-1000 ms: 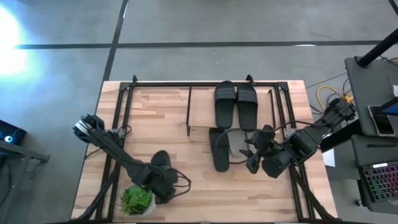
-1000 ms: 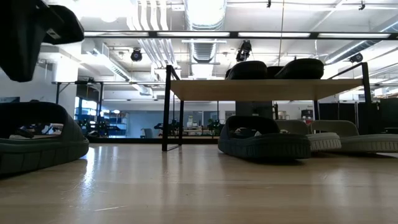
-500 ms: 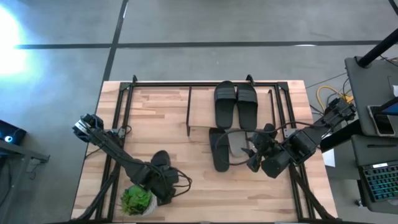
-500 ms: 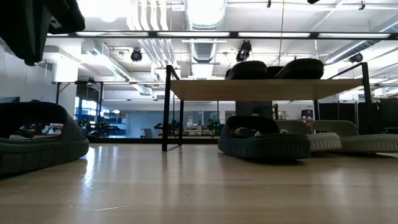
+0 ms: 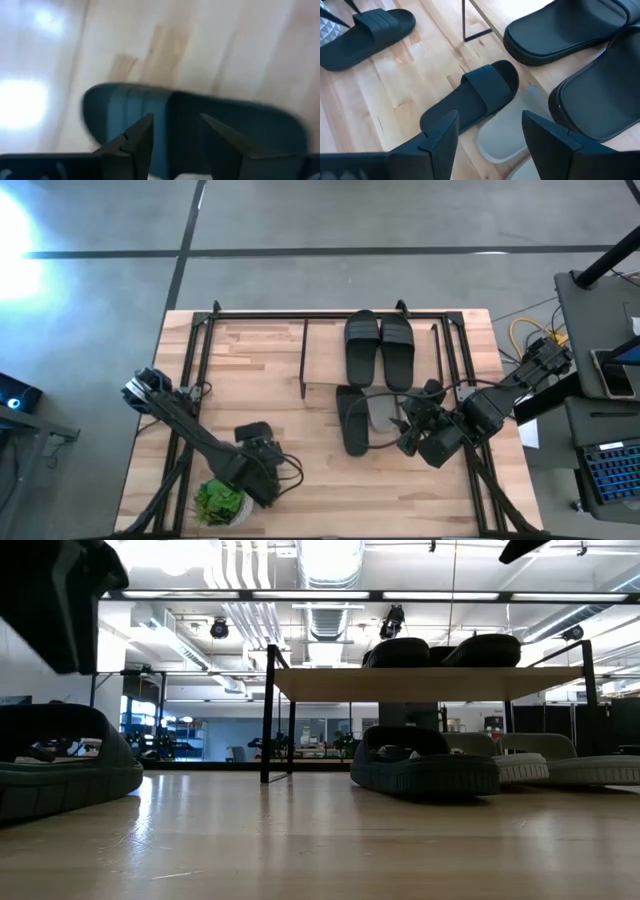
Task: Pick and place slides into the shelf
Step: Put the black slide under the shelf, then adjust the black slide under the shelf
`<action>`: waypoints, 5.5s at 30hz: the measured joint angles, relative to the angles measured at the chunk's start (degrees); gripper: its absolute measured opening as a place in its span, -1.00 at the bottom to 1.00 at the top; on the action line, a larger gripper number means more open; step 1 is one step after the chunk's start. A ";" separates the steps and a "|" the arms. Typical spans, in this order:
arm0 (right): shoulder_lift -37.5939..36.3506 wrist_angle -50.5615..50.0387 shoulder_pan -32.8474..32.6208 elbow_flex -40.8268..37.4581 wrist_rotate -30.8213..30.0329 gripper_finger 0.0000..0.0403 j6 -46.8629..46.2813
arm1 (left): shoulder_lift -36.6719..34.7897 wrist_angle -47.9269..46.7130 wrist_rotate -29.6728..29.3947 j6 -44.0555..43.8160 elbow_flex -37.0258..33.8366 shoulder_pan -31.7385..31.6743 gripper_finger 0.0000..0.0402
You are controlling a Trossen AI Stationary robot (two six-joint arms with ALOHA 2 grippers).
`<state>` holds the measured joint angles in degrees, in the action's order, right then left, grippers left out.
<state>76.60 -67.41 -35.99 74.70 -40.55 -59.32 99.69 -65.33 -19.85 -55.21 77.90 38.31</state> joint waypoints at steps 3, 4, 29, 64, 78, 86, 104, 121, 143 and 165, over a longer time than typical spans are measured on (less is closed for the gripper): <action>0.00 -1.01 -0.13 0.00 0.04 0.04 -0.03 | 2.04 -1.32 -0.48 0.03 0.76 0.75 -0.31; 0.00 -1.51 -0.13 0.00 0.04 0.04 -0.20 | 2.77 -1.27 -1.10 0.02 0.96 1.02 -0.31; 0.00 -4.47 -0.11 -0.04 -1.06 0.04 -1.84 | 5.76 -3.66 -1.04 -6.03 -3.05 1.31 -0.31; -0.02 -4.75 -0.11 -0.04 -1.56 0.04 -6.70 | 3.13 26.47 -21.12 30.95 -8.98 -11.26 -0.99; -0.02 -5.21 -0.09 -0.04 -1.56 0.04 -6.67 | 5.65 40.37 -22.52 48.55 -6.16 -22.25 -1.00; -0.02 -5.32 -0.09 -0.04 -1.56 0.04 -6.70 | 9.02 39.84 -22.75 48.52 -5.20 -23.63 -1.00; -0.02 -5.87 -0.09 -0.11 -2.06 0.04 -7.75 | 7.24 32.64 -25.84 45.01 -4.30 -24.80 -1.00; -0.02 -5.65 -0.11 -0.11 -1.98 0.04 -8.19 | 8.72 37.39 -19.23 43.24 -3.98 -25.60 -0.48; -0.02 -5.77 -0.11 -0.13 -0.92 0.04 -7.45 | 5.88 38.07 3.92 42.80 0.60 -24.47 0.14; 11.82 11.46 -6.65 -0.24 19.68 -0.51 -31.53 | -8.05 32.52 13.42 25.92 -2.33 -18.97 -0.99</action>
<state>88.42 -55.95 -42.64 74.46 -20.87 -90.85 91.64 -32.81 -6.43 -29.28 75.58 19.34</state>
